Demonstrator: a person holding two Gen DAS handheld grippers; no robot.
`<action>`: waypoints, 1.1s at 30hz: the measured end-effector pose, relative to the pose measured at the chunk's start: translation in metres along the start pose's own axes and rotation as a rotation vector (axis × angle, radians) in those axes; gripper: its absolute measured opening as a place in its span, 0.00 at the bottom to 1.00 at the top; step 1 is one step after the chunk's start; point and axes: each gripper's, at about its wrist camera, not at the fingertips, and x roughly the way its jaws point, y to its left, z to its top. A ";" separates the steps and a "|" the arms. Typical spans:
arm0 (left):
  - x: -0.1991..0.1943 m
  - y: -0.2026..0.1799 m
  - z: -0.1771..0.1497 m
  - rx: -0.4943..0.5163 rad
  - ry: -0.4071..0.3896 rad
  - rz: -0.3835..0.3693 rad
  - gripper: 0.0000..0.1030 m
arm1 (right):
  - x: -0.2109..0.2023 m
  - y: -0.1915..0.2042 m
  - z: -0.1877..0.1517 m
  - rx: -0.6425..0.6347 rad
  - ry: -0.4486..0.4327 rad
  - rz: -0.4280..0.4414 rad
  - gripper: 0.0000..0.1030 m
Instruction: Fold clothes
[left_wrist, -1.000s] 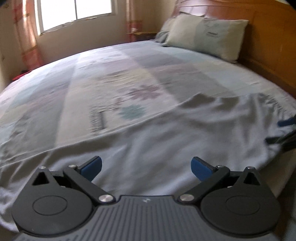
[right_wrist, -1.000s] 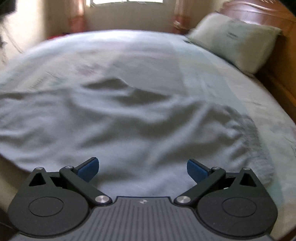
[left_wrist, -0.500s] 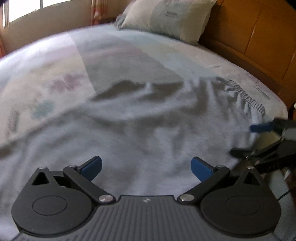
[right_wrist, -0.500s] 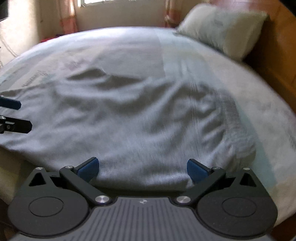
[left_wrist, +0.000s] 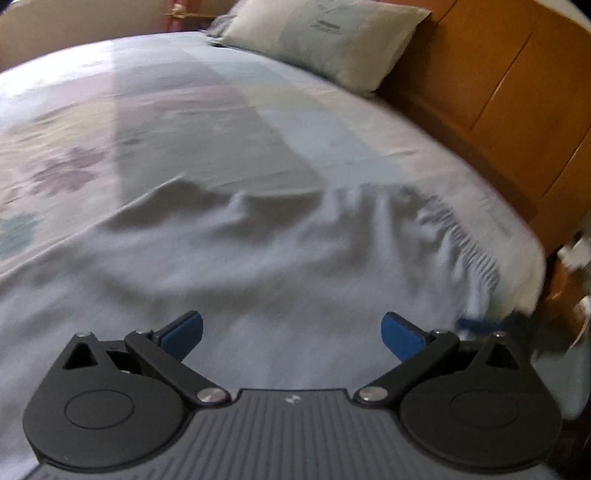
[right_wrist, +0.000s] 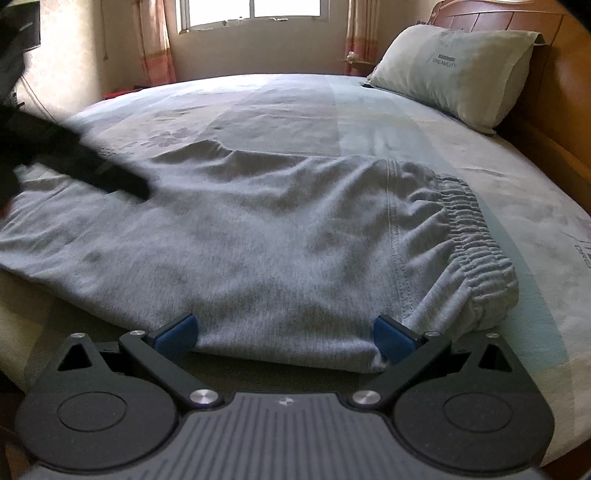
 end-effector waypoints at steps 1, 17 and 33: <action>0.012 -0.001 0.005 0.003 0.010 -0.006 0.99 | 0.000 0.000 0.000 -0.001 -0.002 0.001 1.00; 0.077 -0.048 0.063 0.017 0.063 -0.175 0.99 | -0.004 -0.001 -0.006 -0.051 -0.010 0.032 1.00; 0.081 -0.079 0.076 0.078 0.063 -0.155 0.99 | 0.001 0.010 -0.002 -0.137 0.061 -0.003 1.00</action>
